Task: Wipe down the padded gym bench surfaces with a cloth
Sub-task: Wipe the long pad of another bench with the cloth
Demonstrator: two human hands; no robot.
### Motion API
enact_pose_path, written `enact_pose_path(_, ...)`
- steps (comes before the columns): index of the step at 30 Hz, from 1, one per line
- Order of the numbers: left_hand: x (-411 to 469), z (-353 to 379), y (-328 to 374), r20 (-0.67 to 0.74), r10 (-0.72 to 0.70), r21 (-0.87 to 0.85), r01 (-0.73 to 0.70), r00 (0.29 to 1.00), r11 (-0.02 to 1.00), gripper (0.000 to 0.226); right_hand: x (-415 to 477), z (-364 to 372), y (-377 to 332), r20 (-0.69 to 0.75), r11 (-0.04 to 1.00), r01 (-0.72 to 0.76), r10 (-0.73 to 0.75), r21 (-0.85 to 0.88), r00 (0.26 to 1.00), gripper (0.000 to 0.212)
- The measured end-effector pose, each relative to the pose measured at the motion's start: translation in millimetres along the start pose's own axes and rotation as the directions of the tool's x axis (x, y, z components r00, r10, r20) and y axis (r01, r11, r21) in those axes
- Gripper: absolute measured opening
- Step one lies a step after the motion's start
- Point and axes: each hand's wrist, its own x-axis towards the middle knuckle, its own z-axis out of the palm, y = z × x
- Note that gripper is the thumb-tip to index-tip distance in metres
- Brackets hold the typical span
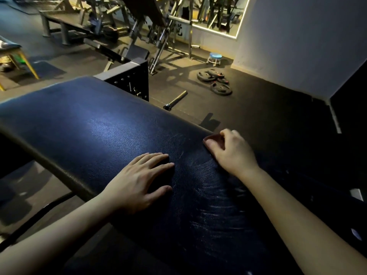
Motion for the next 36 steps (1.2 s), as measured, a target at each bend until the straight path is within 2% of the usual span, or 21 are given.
enact_pose_path(2,-0.2,0.7,0.4,-0.002,-0.006,0.0,0.006,1.0,1.0,0.067,-8.9,12.3,-9.1,0.064,0.991,0.031,-0.023,-0.13,0.998,0.071)
enact_pose_path(3,-0.1,0.6,0.5,-0.003,-0.005,0.001,0.005,1.0,1.0,0.067,-10.3,19.5,-10.9,0.05,0.982,0.045,-0.036,-0.182,0.998,0.074)
enact_pose_path(6,-0.9,0.1,1.7,-0.015,-0.01,-0.001,0.01,1.0,1.0,0.065,-8.0,34.7,-14.6,-0.034,0.966,0.054,-0.064,-0.252,0.997,0.053)
enact_pose_path(8,-1.1,-0.7,3.3,-0.019,-0.011,-0.007,0.011,1.0,1.0,0.065,-14.4,40.0,-20.7,-0.073,0.98,0.071,-0.086,-0.187,0.994,0.038)
enact_pose_path(10,-2.2,-1.8,3.4,-0.031,-0.033,-0.031,0.032,0.999,0.999,0.067,-39.7,39.4,-27.7,-0.059,0.977,0.196,-0.201,-0.087,0.978,0.033)
enact_pose_path(12,-2.6,-3.8,1.3,-0.041,-0.073,-0.054,0.071,0.996,0.996,0.069,-80.1,31.6,-29.0,0.018,0.915,0.403,-0.403,-0.012,0.915,0.036)
enact_pose_path(14,-3.0,-4.1,0.7,-0.051,-0.088,-0.052,0.086,0.995,0.995,0.066,-103.6,21.6,-10.1,0.104,0.816,0.578,-0.573,-0.029,0.813,0.041)
enact_pose_path(15,-3.2,-3.6,0.6,-0.053,-0.088,-0.048,0.085,0.995,0.995,0.065,-98.6,16.0,3.9,0.108,0.799,0.595,-0.587,-0.08,0.802,0.042)
enact_pose_path(16,-3.2,-3.1,0.8,-0.052,-0.085,-0.047,0.083,0.995,0.995,0.063,-84.7,12.8,16.5,0.093,0.832,0.541,-0.533,-0.12,0.841,0.043)
enact_pose_path(18,-2.5,-2.3,0.6,-0.048,-0.082,-0.039,0.08,0.996,0.996,0.063,-37.7,7.3,25.9,-0.027,0.97,0.226,-0.229,-0.094,0.973,0.037)
enact_pose_path(19,-2.6,-2.1,0.6,-0.048,-0.082,-0.033,0.08,0.995,0.996,0.062,-14.1,7.1,23.4,-0.086,0.999,0.047,-0.049,-0.025,0.995,0.034)
enact_pose_path(20,-2.7,-2.3,0.8,-0.049,-0.082,-0.03,0.08,0.995,0.996,0.062,2.4,10.7,15.7,-0.105,0.997,-0.067,0.072,0.05,0.992,0.032)
enact_pose_path(21,-3.3,-2.4,1.1,-0.048,-0.083,-0.033,0.081,0.995,0.996,0.062,7.1,18.0,1.9,-0.113,0.991,-0.085,0.097,0.108,0.989,0.03)
enact_pose_path(22,-3.3,-2.6,0.9,-0.049,-0.085,-0.039,0.083,0.995,0.996,0.062,0.8,26.9,-16.2,-0.113,0.99,-0.023,0.039,0.139,0.993,0.028)
enact_pose_path(23,-2.9,-2.9,0.4,-0.052,-0.086,-0.049,0.084,0.995,0.995,0.061,-18.7,34.3,-37.1,-0.094,0.983,0.107,-0.093,0.15,0.991,0.027)
enact_pose_path(26,-4.7,-4.3,-1.1,-0.036,-0.045,-0.077,0.043,0.998,0.996,0.064,-106.6,40.1,-68.0,0.007,0.875,0.457,-0.464,0.156,0.886,0.03)
enact_pose_path(28,-7.5,-3.6,-0.7,-0.016,0.031,-0.059,-0.032,0.999,0.998,0.066,-125.6,25.4,-51.2,0.063,0.812,0.568,-0.579,0.132,0.813,0.035)
enact_pose_path(29,-8.4,-4.3,-0.2,-0.012,0.048,-0.06,-0.048,0.999,0.997,0.065,-118.3,17.8,-35.1,0.094,0.804,0.589,-0.594,0.082,0.799,0.036)
enact_pose_path(31,-8.1,-6.9,-1.0,-0.018,0.04,-0.074,-0.041,0.999,0.996,0.063,-82.2,4.9,-4.2,0.079,0.86,0.509,-0.505,-0.039,0.86,0.037)
enact_pose_path(34,-7.2,-7.4,0.9,-0.023,0.027,-0.067,-0.028,0.999,0.997,0.061,-19.2,-7.7,40.8,-0.062,0.989,0.123,-0.128,-0.079,0.99,0.032)
enact_pose_path(36,-6.0,-6.4,1.1,-0.023,0.021,-0.07,-0.023,1.0,0.997,0.059,-7.0,-3.7,46.7,-0.12,0.998,-0.056,0.056,0.007,0.991,0.03)
